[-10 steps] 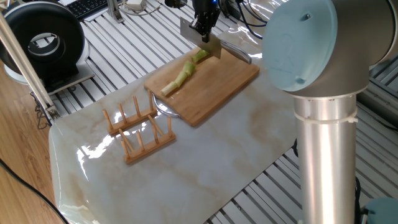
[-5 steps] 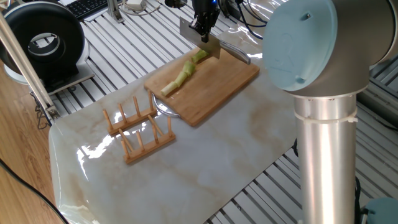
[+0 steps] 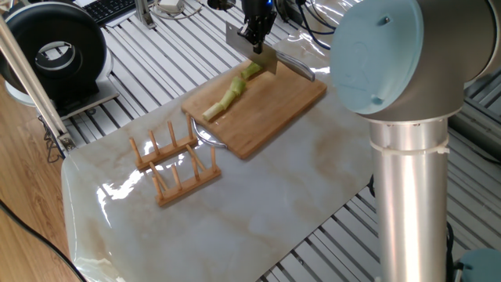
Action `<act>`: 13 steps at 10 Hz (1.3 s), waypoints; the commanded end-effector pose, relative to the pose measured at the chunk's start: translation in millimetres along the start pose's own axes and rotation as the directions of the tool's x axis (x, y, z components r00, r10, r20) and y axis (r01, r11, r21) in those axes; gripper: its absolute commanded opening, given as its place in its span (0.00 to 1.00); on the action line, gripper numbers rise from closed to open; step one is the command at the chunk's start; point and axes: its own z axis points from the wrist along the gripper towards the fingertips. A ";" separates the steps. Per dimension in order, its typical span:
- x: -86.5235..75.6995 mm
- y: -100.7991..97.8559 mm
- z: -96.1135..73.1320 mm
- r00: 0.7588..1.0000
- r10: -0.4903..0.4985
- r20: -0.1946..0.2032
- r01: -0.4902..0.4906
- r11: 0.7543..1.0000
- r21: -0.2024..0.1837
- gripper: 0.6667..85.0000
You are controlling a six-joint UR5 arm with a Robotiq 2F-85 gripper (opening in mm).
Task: Chop the scallions
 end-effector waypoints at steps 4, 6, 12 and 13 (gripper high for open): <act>-1.7 2.6 3.6 1.000 -0.002 0.000 0.002 1.000 -0.012 0.01; -1.9 3.9 4.7 1.000 0.000 -0.001 0.000 1.000 -0.017 0.01; -1.3 6.4 6.4 1.000 0.008 -0.006 -0.008 0.999 -0.033 0.01; -1.6 6.7 7.2 1.000 0.008 -0.006 -0.008 0.999 -0.035 0.01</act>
